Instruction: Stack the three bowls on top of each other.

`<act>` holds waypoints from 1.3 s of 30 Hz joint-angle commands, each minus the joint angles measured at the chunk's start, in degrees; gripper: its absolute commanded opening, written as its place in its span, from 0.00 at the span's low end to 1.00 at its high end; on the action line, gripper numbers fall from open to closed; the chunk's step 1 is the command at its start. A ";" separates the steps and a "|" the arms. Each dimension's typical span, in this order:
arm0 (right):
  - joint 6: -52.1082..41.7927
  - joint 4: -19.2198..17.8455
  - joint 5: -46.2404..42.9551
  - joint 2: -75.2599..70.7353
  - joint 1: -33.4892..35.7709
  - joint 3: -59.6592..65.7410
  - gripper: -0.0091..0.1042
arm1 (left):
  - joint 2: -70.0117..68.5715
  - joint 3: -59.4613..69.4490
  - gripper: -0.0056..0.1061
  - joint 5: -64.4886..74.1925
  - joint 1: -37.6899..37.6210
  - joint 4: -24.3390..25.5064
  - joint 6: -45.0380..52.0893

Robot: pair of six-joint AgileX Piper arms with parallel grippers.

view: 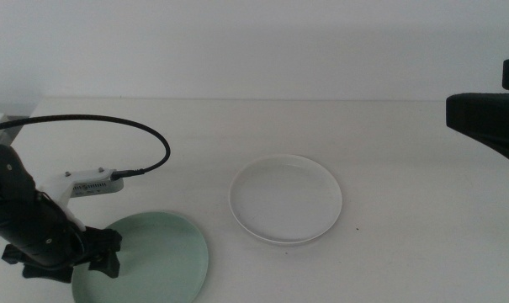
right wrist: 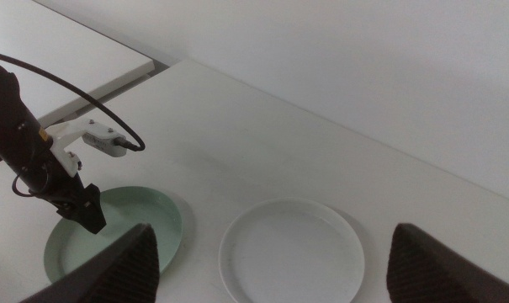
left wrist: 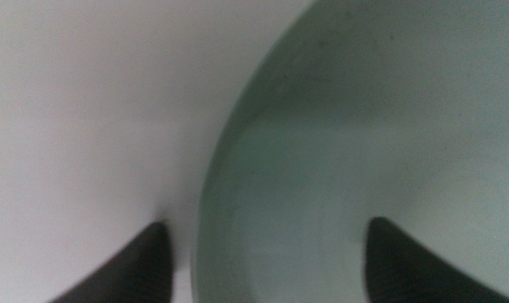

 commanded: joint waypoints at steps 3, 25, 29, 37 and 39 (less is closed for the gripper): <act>-0.12 0.16 -0.60 -0.22 -0.21 0.33 0.90 | 0.89 0.22 0.50 0.30 0.13 -0.72 -1.56; -0.12 0.16 -0.60 -0.22 -0.21 0.33 0.90 | -0.97 -34.09 0.03 15.96 -15.52 5.68 -16.30; -0.12 0.16 -0.60 -0.22 -0.21 0.33 0.90 | 9.91 -43.98 0.03 16.60 -19.49 5.80 -16.30; -0.12 0.16 -0.60 -0.22 -0.21 0.33 0.90 | 22.33 -53.20 0.03 18.52 -21.36 5.27 -15.73; -0.12 0.16 -0.60 -0.22 -0.21 0.33 0.90 | 23.40 -53.20 0.03 17.42 -21.71 5.04 -15.73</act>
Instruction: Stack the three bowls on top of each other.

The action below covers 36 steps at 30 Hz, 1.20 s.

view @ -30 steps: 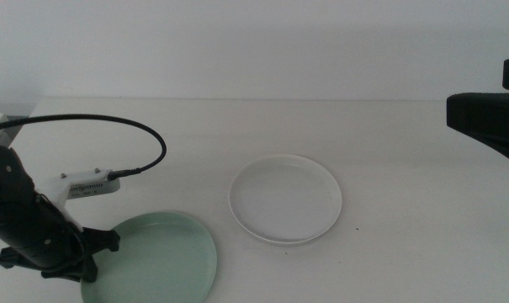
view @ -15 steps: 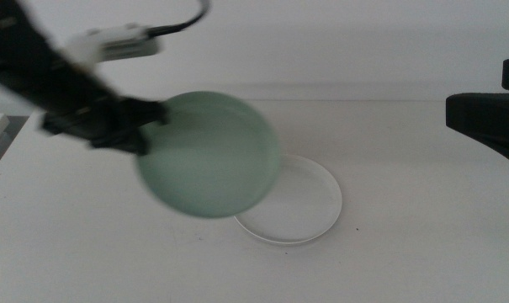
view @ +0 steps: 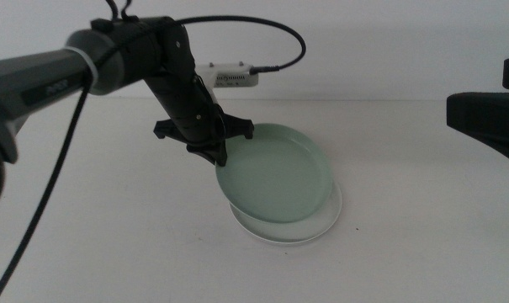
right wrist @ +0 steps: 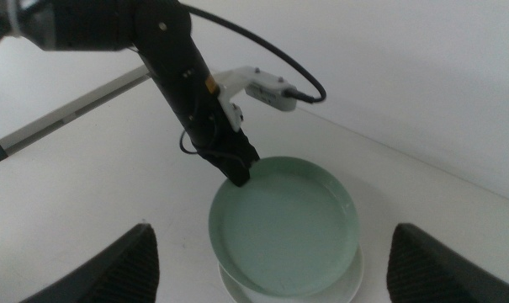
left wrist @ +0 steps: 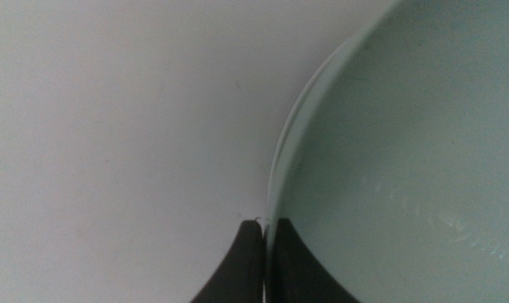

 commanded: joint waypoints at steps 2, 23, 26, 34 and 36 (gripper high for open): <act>-0.12 0.16 -0.48 -0.22 -0.21 0.33 0.90 | 0.99 -0.79 0.03 -2.00 -0.59 -1.54 0.12; -0.12 0.16 -0.48 -0.22 -0.21 0.33 0.90 | 2.12 -0.58 0.64 0.07 0.10 -5.81 7.65; -0.12 0.16 -0.48 -0.22 -0.21 0.33 0.90 | -2.18 -0.02 0.89 2.64 2.36 -5.53 7.91; -0.12 0.16 -0.48 -0.22 -0.21 0.33 0.90 | -29.99 16.50 0.89 -2.54 13.88 0.49 8.68; -0.12 0.16 -0.48 -0.22 -0.21 0.33 0.90 | -38.41 23.61 0.89 -7.42 16.25 2.94 7.78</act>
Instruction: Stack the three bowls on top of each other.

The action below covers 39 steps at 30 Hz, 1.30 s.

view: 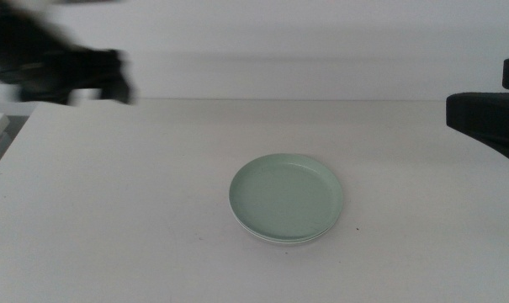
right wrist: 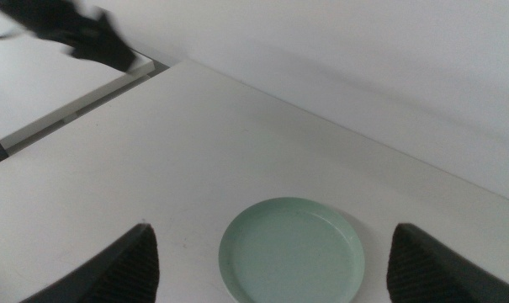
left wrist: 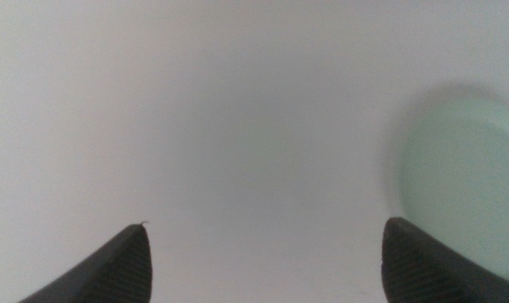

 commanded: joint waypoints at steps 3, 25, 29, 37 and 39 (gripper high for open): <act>-0.12 0.16 -0.48 -0.22 -0.21 0.33 0.90 | -18.47 15.31 0.89 -11.65 4.69 3.95 -1.86; -0.12 -2.41 -3.52 -1.10 -0.30 2.43 0.90 | -36.84 29.83 0.89 -20.02 9.68 3.71 -1.01; -0.12 -5.77 -12.01 -6.54 -4.60 10.79 0.90 | -36.84 29.83 0.89 -20.02 9.68 3.83 -1.00; -0.12 -9.62 -19.49 -25.56 -19.68 35.08 0.90 | -46.93 40.55 0.89 -23.40 5.26 3.35 -1.00; -0.12 -11.00 -22.35 -31.42 -21.72 40.37 0.90 | -52.02 45.83 0.89 -26.43 3.13 4.42 -1.00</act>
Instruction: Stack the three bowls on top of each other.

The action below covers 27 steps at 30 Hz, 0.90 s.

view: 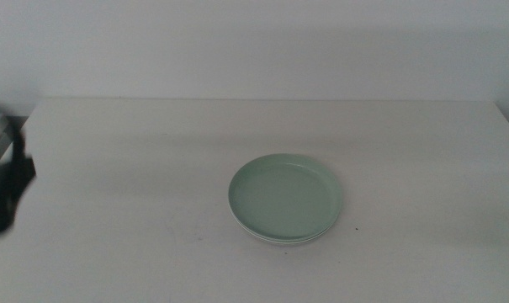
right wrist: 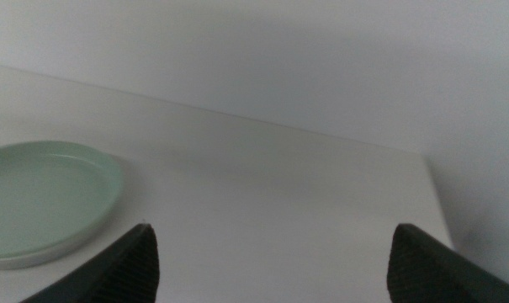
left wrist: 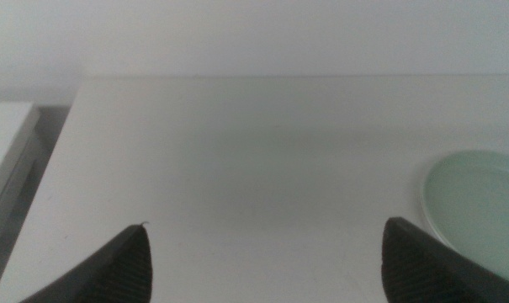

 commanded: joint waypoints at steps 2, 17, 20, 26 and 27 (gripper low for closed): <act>-0.12 -1.63 -4.93 -8.53 -2.88 8.39 0.90 | -8.57 8.53 0.89 -6.07 -2.54 1.97 -0.07; -0.12 -4.48 -7.85 -18.57 -3.17 19.79 0.90 | -34.96 33.66 0.89 -15.40 -2.35 2.10 -0.07; -0.12 -4.46 -7.98 -18.57 -3.17 19.79 0.90 | -34.96 33.66 0.89 -17.39 -2.35 1.99 -0.07; -0.12 -4.46 -7.87 -18.57 -3.17 19.79 0.90 | -34.96 33.66 0.89 -18.83 -2.35 3.14 -0.07; -0.12 -4.46 -7.87 -18.57 -3.17 19.79 0.90 | -34.96 33.66 0.89 -18.83 -2.35 3.58 -0.07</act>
